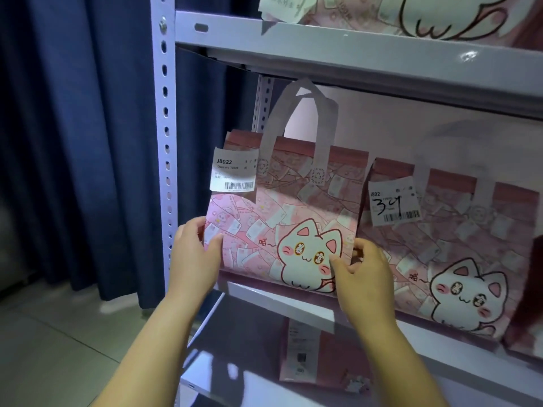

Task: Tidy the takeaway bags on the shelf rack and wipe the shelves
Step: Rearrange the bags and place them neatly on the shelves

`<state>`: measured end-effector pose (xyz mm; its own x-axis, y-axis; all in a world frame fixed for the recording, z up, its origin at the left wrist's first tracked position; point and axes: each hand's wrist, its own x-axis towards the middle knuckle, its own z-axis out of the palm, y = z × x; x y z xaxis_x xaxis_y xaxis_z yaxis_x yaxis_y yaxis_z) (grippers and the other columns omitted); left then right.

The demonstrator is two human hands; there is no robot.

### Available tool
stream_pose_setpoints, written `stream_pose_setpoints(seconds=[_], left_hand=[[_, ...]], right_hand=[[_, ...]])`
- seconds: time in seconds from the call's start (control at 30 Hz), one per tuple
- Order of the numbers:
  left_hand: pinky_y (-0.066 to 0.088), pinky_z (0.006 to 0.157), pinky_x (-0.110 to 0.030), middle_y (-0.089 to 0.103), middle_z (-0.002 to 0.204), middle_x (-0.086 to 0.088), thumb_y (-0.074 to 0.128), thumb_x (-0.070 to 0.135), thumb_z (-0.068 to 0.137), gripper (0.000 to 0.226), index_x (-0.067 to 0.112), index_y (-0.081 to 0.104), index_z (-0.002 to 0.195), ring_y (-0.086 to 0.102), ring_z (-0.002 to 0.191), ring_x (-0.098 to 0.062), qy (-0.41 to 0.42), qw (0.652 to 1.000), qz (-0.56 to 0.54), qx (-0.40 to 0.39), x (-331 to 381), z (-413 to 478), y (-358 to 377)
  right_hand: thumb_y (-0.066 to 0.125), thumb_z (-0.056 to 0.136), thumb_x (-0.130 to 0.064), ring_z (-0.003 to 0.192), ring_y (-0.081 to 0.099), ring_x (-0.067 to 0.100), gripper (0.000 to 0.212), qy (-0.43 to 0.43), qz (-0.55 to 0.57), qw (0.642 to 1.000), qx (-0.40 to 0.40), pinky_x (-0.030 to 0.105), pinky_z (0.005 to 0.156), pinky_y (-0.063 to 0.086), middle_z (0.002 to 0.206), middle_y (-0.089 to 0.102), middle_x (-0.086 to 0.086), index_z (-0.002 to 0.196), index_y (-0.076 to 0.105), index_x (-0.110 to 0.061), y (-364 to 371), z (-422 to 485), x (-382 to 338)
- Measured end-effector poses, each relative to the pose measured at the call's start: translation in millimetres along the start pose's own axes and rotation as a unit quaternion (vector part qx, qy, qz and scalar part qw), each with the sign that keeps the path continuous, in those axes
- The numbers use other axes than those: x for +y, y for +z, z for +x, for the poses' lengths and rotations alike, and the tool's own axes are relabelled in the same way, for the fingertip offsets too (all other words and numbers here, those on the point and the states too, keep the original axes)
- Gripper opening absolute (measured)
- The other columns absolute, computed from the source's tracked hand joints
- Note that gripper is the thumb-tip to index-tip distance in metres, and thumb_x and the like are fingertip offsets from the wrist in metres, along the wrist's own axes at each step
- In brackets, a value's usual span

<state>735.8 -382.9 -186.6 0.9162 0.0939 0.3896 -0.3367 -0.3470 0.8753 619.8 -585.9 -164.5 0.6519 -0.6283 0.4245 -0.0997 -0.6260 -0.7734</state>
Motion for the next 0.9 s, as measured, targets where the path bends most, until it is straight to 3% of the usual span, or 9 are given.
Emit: stream_pose_setpoints(seconds=[0.1,0.17,0.27,0.37,0.47,0.63,0.9], left_hand=[[0.041,0.074,-0.023,0.055,0.11,0.007,0.056,0.024,0.087,0.02,0.027,0.056,0.107,0.054,0.089,-0.002,0.008,1.0,-0.015,0.014,2.3,-13.1,-11.5],[0.04,0.07,-0.02,0.055,0.107,0.008,0.056,0.025,0.087,0.016,0.027,0.056,0.103,0.054,0.089,-0.003,0.016,0.999,-0.017,0.025,5.9,-22.1,-19.7],[0.036,0.066,-0.012,0.054,0.106,0.007,0.057,0.023,0.086,0.014,0.029,0.053,0.097,0.053,0.088,-0.001,0.02,0.999,-0.018,0.042,13.0,-40.8,-32.8],[0.039,0.068,-0.015,0.056,0.107,0.005,0.059,0.023,0.085,0.014,0.029,0.054,0.097,0.055,0.088,-0.003,0.01,0.998,-0.032,0.057,21.8,-66.2,-48.0],[0.048,0.072,-0.027,0.058,0.106,0.003,0.059,0.024,0.084,0.014,0.03,0.053,0.095,0.057,0.09,-0.008,0.007,0.996,-0.038,0.079,32.4,-97.6,-64.9],[0.047,0.061,-0.024,0.058,0.102,0.003,0.058,0.028,0.086,0.01,0.032,0.052,0.093,0.057,0.085,-0.005,0.009,0.992,-0.049,0.119,53.2,-167.6,-89.8],[0.05,0.061,-0.025,0.059,0.094,0.009,0.06,0.028,0.086,0.011,0.031,0.052,0.093,0.061,0.084,-0.006,-0.005,0.994,-0.048,0.097,70.2,-284.6,-121.3]], right_hand=[[0.063,0.084,-0.018,0.088,0.059,0.012,0.024,0.013,0.037,0.999,-0.001,0.021,0.062,0.043,0.102,0.058,-0.008,0.102,0.051,-0.029,-5.6,-8.1,0.6],[0.063,0.084,-0.018,0.087,0.059,0.012,0.024,0.012,0.051,0.999,-0.004,0.024,0.066,0.045,0.1,0.059,-0.008,0.101,0.051,-0.028,-11.3,-15.7,0.4],[0.064,0.085,-0.018,0.081,0.06,0.009,0.023,0.01,0.074,0.997,-0.014,0.018,0.058,0.043,0.099,0.061,-0.007,0.101,0.05,-0.028,-23.0,-30.3,-1.0],[0.064,0.085,-0.019,0.08,0.06,0.004,0.022,0.008,0.099,0.995,-0.024,0.014,0.056,0.041,0.098,0.061,-0.01,0.099,0.05,-0.03,-38.9,-48.8,-3.5],[0.066,0.084,-0.022,0.076,0.058,-0.003,0.024,-0.006,0.094,0.995,-0.032,0.009,0.052,0.04,0.094,0.06,-0.016,0.098,0.05,-0.033,-59.3,-73.0,-5.0],[0.068,0.083,-0.022,0.074,0.05,-0.024,0.025,-0.012,0.107,0.992,-0.067,0.005,0.046,0.04,0.088,0.057,-0.02,0.096,0.05,-0.034,-107.4,-124.2,1.6],[0.07,0.08,-0.021,0.072,0.058,-0.003,0.023,0.022,0.11,0.989,-0.096,0.004,0.047,0.042,0.086,0.061,-0.017,0.094,0.054,-0.031,-177.9,-209.9,30.7]])
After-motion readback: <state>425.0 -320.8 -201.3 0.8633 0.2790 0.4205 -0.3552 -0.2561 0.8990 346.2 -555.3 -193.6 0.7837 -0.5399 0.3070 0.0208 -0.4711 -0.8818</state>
